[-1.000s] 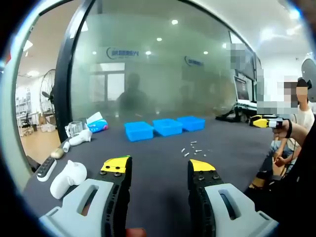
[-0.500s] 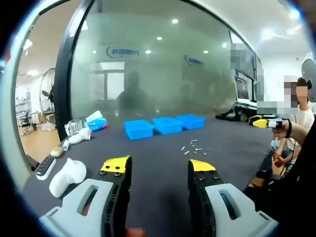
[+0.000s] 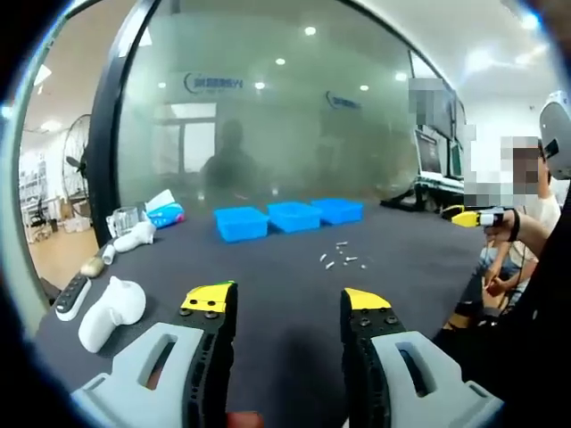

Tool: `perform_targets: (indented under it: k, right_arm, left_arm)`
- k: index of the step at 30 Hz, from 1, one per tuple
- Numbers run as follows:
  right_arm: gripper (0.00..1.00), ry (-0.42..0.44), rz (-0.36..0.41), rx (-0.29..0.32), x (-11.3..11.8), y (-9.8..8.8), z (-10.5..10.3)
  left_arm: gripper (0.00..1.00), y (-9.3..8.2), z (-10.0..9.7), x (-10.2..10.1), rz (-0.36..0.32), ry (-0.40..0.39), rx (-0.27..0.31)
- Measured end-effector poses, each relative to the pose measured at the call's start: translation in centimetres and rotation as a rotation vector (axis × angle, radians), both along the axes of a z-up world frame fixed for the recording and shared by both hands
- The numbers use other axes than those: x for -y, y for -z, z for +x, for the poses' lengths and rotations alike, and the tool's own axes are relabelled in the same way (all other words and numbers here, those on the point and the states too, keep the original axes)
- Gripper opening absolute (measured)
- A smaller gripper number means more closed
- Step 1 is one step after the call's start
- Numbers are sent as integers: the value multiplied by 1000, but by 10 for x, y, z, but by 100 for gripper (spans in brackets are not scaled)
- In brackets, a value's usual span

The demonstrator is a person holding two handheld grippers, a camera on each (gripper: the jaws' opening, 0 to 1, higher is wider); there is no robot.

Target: Sort the screws, nuts, and washers into the corresponding bins

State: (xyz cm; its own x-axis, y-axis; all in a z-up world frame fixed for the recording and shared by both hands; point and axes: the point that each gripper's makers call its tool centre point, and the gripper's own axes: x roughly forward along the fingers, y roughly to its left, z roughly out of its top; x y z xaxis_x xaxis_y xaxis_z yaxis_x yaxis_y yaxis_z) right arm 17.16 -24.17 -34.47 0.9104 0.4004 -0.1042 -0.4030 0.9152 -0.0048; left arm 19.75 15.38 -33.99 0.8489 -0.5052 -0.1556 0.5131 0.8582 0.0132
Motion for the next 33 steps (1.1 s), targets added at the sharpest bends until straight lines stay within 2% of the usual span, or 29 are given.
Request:
perform_targets:
  k: [8,11,15,21,24,33]
  right_arm:
    - [47,-76,-4,-29,-1,3,3]
    - [47,-116,-37,-38,-4,5,3]
    - [47,-157,-75,-45,-8,7,5]
    - [46,-255,-143,-40,-20,10,-2]
    - [46,-276,-155,-37,-25,11,-5]
    - [45,-279,-159,-48,-24,10,-3]
  left_arm:
    - [46,4,0,10,50,87,-18]
    - [46,6,-1,15,67,113,-23]
    - [47,7,-5,22,46,161,-37]
    - [47,9,-2,20,42,160,-47]
    - [47,9,-2,22,39,167,-49]
    - [47,11,-4,28,51,198,-55]
